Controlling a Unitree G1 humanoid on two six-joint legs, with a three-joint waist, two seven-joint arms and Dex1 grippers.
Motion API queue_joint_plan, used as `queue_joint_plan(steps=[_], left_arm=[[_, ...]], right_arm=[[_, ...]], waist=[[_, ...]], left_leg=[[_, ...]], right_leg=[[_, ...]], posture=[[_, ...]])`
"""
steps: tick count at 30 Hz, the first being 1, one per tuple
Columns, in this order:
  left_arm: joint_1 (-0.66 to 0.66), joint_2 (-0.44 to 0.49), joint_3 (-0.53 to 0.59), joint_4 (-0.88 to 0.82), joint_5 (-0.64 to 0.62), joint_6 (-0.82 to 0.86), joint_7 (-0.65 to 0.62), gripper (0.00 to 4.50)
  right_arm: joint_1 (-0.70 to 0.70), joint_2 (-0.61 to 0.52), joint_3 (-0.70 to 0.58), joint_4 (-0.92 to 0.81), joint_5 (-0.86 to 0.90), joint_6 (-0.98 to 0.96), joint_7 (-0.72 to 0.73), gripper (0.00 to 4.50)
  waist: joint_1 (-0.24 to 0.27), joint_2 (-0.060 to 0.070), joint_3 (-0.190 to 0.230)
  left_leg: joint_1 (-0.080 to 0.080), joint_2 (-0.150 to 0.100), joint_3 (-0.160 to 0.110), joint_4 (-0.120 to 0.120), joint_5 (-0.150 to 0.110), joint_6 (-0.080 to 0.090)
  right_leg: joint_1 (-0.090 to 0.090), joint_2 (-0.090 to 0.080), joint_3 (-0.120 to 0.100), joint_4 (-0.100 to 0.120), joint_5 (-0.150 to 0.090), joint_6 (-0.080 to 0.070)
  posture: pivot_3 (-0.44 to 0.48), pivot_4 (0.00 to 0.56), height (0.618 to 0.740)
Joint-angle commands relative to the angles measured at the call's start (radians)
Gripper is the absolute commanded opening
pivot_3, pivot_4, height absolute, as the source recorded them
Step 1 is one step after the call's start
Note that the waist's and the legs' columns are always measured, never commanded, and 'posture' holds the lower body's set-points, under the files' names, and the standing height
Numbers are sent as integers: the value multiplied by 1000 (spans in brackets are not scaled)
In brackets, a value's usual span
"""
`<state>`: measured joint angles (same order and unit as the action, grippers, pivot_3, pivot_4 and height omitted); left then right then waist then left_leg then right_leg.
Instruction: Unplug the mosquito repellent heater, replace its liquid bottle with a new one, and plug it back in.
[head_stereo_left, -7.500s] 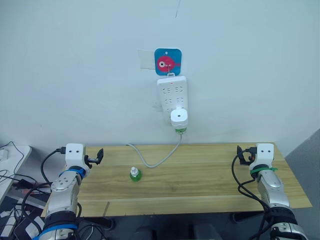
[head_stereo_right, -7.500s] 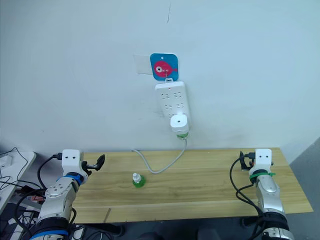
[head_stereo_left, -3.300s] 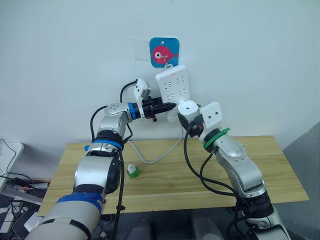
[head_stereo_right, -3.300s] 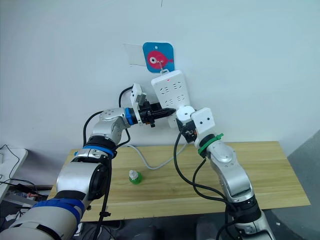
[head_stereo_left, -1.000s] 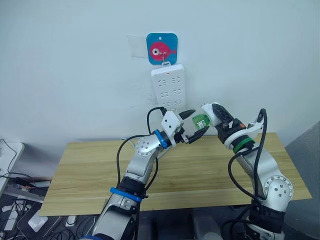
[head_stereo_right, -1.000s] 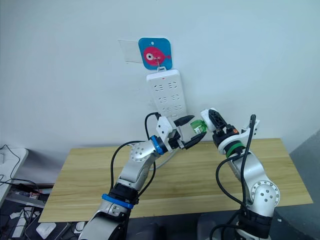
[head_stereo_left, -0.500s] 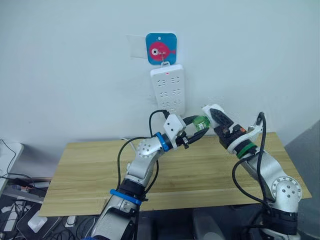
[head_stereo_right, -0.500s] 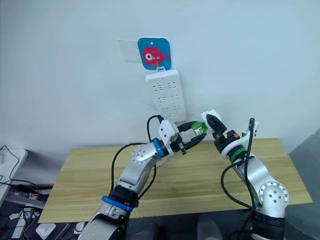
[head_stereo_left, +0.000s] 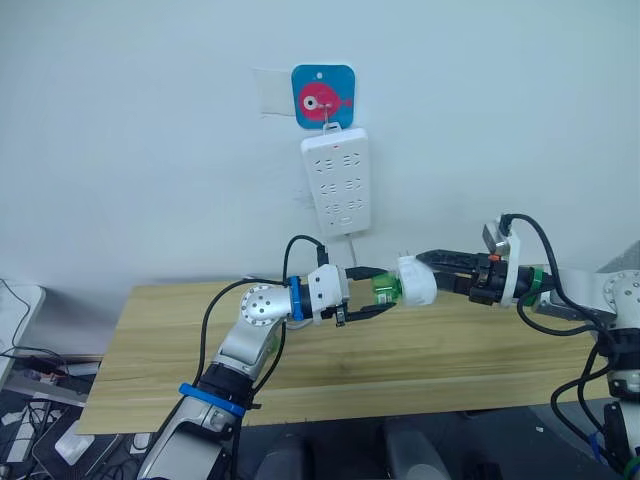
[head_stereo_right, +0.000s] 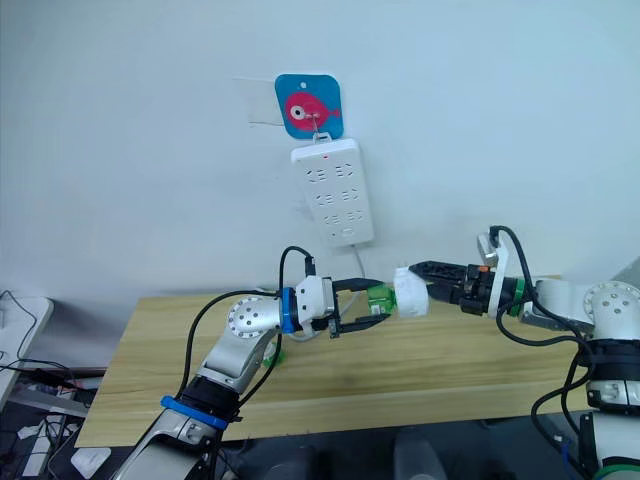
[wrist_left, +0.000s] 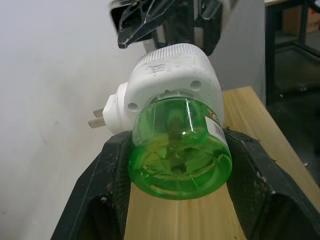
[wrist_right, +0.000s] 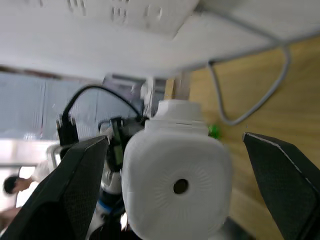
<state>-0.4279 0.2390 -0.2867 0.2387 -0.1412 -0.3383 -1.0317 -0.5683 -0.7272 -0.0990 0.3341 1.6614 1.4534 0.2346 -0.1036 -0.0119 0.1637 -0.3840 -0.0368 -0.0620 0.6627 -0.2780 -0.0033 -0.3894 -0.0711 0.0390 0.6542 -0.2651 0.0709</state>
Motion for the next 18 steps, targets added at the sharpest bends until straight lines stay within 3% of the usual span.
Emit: queue_joint_plan(steps=[1, 16, 18], left_arm=[[2, -9, -18, -46, 22, -51, 23, 2266], [-5, 9, -19, -23, 46, -103, 67, 2266], [-3, 11, -25, -23, 46, -107, 66, 2266]], right_arm=[[-49, 8, 11, 27, -78, 63, 106, 4471], [-131, -3, 21, 66, -352, 161, 402, 4471], [-126, -4, 18, 58, -389, 161, 430, 4105]], waist=[[10, 0, 0], [25, 0, 0], [25, 0, 0]], left_leg=[[0, 0, 0, 0, 0, 0], [-4, 0, -2, 0, -1, 1], [-4, -1, -2, 0, -1, 1]], right_leg=[[0, 0, 0, 0, 0, 0], [0, -1, -2, -6, 1, 1], [-1, -1, -2, -6, 1, 1]], posture=[[-115, 168, 740], [-86, 162, 740], [-91, 161, 740]])
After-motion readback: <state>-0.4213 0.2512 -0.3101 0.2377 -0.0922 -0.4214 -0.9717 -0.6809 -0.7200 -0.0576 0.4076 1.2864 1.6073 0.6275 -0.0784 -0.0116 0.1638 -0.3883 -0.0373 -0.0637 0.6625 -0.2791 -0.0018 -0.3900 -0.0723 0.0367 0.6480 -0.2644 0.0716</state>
